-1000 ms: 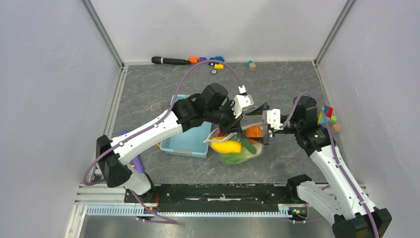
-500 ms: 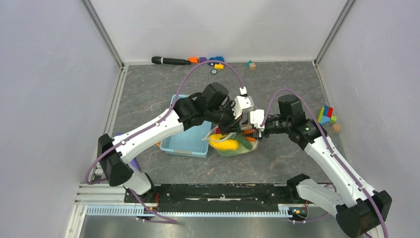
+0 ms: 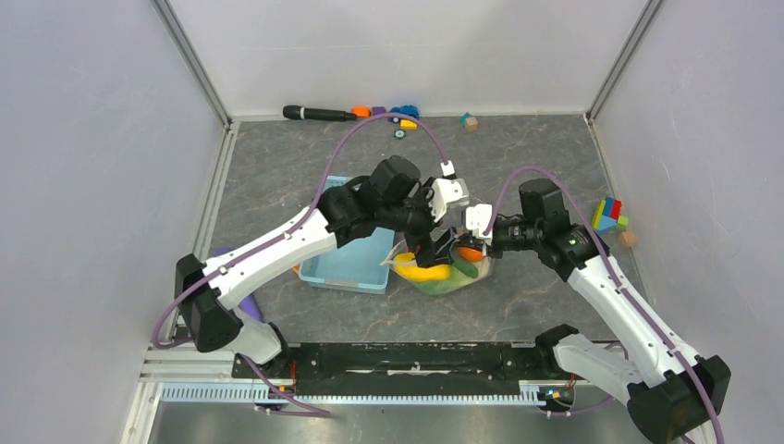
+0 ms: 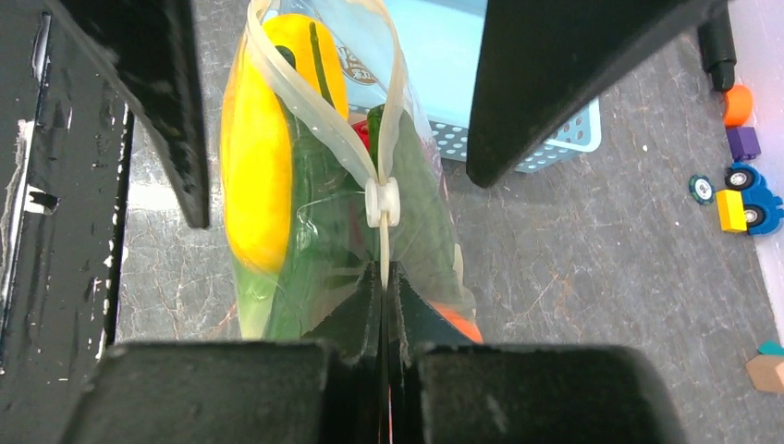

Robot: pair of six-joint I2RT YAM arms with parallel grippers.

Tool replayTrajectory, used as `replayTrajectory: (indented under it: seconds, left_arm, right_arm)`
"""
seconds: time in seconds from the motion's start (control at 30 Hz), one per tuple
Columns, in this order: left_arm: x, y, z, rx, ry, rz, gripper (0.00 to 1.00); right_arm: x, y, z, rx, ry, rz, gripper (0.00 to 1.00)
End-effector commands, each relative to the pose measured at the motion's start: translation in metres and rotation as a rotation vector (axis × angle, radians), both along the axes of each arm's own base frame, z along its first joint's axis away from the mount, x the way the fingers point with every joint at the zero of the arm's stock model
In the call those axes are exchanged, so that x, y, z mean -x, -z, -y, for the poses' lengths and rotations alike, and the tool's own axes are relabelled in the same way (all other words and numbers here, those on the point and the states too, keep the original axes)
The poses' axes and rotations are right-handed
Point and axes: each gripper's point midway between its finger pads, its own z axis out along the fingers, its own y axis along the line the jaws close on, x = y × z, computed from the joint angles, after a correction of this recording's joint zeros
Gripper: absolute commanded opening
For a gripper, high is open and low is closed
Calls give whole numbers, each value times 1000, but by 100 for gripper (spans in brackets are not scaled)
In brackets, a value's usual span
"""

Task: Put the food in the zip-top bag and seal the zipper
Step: Zip the zipper food storage bag.

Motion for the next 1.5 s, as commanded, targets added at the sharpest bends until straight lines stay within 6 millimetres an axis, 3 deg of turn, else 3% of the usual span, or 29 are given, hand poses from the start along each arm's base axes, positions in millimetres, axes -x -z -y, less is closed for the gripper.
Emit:
replayTrajectory:
  seconds: [0.0,0.17,0.33,0.63,0.77,1.2,1.33,1.47]
  left_arm:
    - [0,-38,-12,120,-91,30,100]
    - [-38,-42,-50,158,-410,71,100]
    - [-58,-19,-81,84,-563,32,100]
    - [-42,36,-76,-33,-465,-59,100]
    - [-34,49,-78,-36,-450,-83,100]
    - [-42,113,-109,-260,-630,-138,100]
    - [-41,99,-107,-219,-623,-130,100]
    - [-45,59,-101,-106,-618,-83,100]
  right_arm:
    - [-9,-23,-5,-64,14,78,0]
    - [-10,-21,-6,-74,22,65,0]
    - [-10,-24,-9,-96,19,58,0]
    - [-13,-37,-13,-155,54,32,0]
    - [-18,-45,-14,-186,96,19,0]
    - [-8,-73,-13,-260,101,30,0]
    - [-10,-63,-11,-232,119,18,0]
    - [-12,-52,-8,-196,135,5,0]
